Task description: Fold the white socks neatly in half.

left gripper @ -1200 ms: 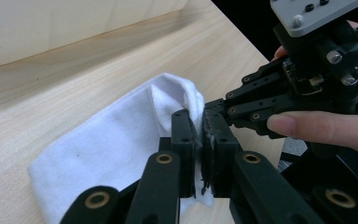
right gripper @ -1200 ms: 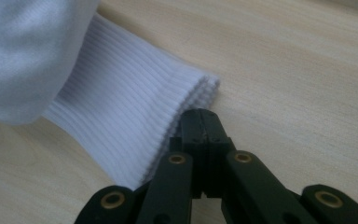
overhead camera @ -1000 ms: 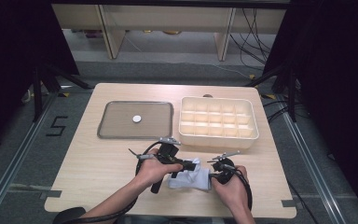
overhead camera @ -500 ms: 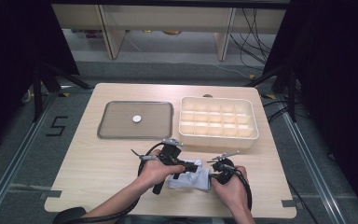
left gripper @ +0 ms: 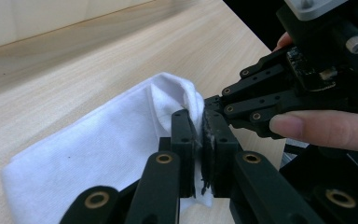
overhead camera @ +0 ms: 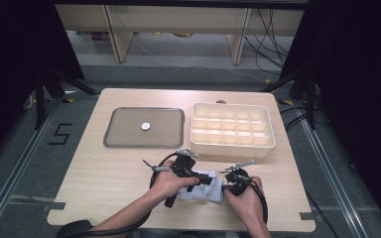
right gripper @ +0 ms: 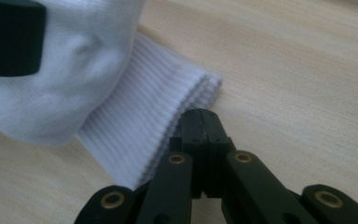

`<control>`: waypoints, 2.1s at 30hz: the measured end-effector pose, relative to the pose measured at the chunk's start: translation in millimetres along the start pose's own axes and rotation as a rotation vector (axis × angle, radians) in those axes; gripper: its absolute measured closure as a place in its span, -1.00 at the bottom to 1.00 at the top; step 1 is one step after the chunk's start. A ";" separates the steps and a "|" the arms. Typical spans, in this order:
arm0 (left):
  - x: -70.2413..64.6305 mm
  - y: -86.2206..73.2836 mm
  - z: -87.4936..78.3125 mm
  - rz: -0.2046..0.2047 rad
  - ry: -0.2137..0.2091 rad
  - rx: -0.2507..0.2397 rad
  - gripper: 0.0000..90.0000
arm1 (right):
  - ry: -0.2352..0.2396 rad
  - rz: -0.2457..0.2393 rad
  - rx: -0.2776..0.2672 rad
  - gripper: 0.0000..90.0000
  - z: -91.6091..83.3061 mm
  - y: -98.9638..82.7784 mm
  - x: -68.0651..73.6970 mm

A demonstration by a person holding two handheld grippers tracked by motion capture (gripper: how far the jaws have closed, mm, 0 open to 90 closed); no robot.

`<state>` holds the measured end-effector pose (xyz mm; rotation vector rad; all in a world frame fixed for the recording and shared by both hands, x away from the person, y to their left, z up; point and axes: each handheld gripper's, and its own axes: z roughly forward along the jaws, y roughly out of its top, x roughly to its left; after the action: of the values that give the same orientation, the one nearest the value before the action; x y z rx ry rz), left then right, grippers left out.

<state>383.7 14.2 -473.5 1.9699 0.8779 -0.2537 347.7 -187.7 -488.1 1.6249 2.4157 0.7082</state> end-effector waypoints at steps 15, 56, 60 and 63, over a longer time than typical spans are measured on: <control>1.1 -3.5 12.0 -0.004 0.011 0.004 0.84 | 0.002 0.007 0.007 1.00 0.4 -0.5 1.0; -9.5 -1.0 11.4 0.048 -0.017 0.014 0.50 | -0.014 0.028 -0.099 0.85 -23.7 8.5 -9.7; -14.0 2.6 2.4 0.067 -0.002 -0.006 0.54 | -0.011 0.040 -0.107 0.82 -26.3 10.0 -9.5; -13.0 3.2 -6.3 0.071 0.007 -0.001 0.62 | -0.025 0.031 -0.121 0.80 -30.9 12.2 -8.9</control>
<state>375.3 12.1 -461.5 1.9979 0.8108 -0.2051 350.0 -201.3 -456.6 1.6178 2.2874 0.8172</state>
